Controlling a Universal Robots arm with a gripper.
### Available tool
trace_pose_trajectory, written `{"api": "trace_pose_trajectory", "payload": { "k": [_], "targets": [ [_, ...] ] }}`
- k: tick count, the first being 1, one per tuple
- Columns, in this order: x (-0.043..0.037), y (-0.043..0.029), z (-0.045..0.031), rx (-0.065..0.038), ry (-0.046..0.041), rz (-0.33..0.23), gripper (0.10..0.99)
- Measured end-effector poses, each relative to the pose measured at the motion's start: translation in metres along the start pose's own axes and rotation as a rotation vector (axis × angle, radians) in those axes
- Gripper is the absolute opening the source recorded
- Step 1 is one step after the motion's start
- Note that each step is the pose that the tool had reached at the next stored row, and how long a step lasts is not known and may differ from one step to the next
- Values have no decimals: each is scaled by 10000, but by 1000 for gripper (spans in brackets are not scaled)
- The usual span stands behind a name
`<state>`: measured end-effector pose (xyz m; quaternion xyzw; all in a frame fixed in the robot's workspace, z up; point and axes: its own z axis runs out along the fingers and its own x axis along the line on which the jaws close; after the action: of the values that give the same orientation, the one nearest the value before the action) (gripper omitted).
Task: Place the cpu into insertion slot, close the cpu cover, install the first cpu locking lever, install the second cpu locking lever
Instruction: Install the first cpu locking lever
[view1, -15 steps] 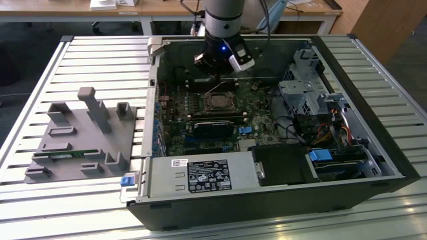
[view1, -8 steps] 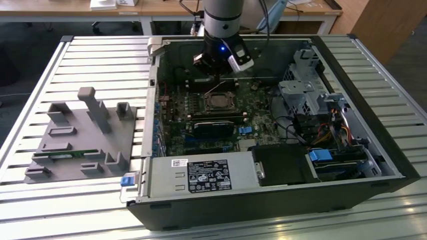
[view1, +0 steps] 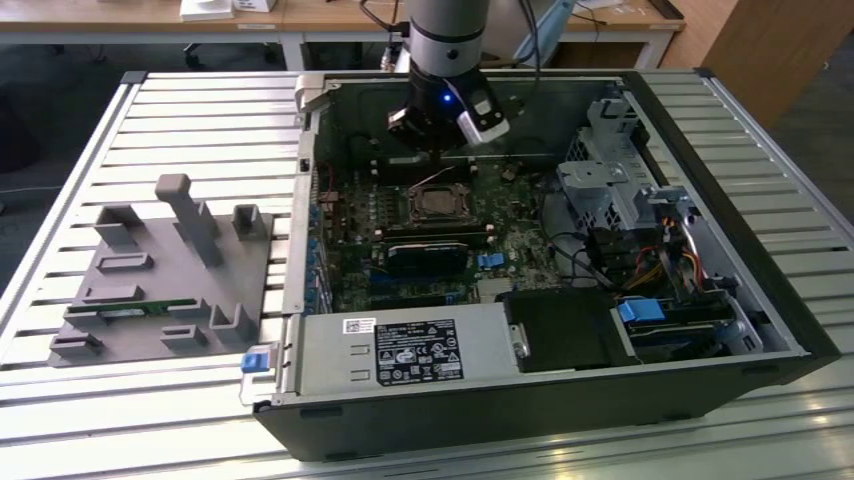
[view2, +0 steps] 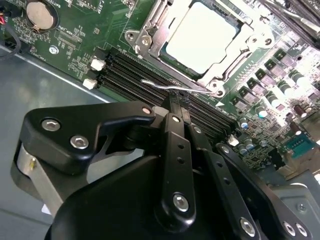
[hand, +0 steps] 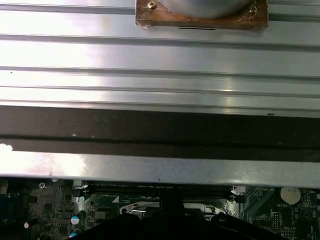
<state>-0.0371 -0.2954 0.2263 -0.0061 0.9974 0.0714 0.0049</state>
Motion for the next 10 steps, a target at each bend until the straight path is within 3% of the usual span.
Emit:
{"api": "trace_pose_trajectory", "payload": {
  "k": [10],
  "targets": [
    [-67,-6,30,-1,13,3,118]
  ]
}}
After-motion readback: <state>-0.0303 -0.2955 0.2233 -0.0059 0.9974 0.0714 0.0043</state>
